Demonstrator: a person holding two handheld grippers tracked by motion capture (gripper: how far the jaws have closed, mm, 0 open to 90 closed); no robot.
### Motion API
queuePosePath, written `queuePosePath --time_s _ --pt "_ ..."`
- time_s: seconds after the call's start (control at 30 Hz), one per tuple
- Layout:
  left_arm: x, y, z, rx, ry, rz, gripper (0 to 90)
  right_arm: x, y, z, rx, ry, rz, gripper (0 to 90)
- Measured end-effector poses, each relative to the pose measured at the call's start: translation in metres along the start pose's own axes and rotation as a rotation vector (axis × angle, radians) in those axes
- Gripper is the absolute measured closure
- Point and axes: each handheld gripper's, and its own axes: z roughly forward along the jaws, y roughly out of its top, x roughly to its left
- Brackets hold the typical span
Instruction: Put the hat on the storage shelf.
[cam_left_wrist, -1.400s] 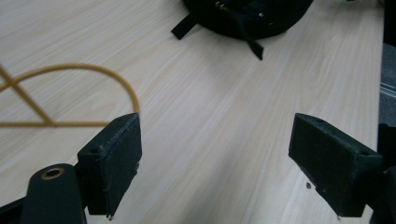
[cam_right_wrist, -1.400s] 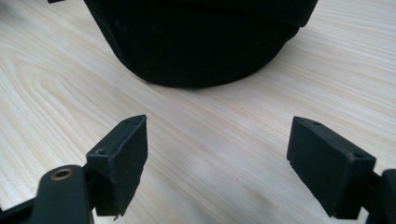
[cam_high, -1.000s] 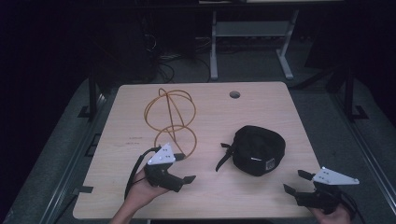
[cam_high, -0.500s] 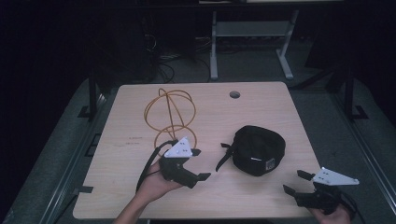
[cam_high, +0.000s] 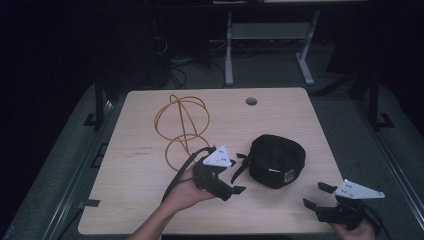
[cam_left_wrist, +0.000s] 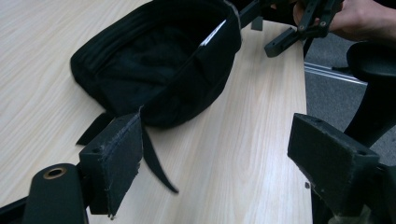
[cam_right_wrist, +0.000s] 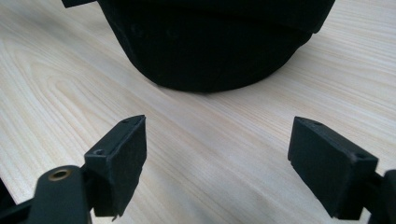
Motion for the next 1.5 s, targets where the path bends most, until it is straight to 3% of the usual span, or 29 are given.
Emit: queuePosePath --time_s 0.3,0.87,1.27,1.3,1.4,1.5 --pt "0.002 0.023 0.03 0.031 -0.045 0.026 20.4 0.001 0.0 0.0 0.001 0.006 -0.003 19.2" --pt "0.012 0.045 0.069 0.086 -0.083 0.039 24.2 0.0 0.0 -0.003 -0.012 0.01 0.001 19.2" --pt "0.02 0.044 0.086 0.133 -0.12 0.041 39.8 0.001 0.0 -0.003 -0.012 0.014 0.001 19.2" --pt "0.021 0.043 0.088 0.14 -0.124 0.045 44.7 0.002 0.0 -0.003 -0.012 0.015 0.003 19.2" --pt "0.022 0.043 0.092 0.165 -0.134 0.054 48.4 0.001 0.0 -0.002 -0.008 0.016 -0.003 19.2" --pt "0.023 0.043 0.093 0.162 -0.148 0.06 59.2 0.002 0.0 -0.001 -0.007 0.017 -0.004 19.2"
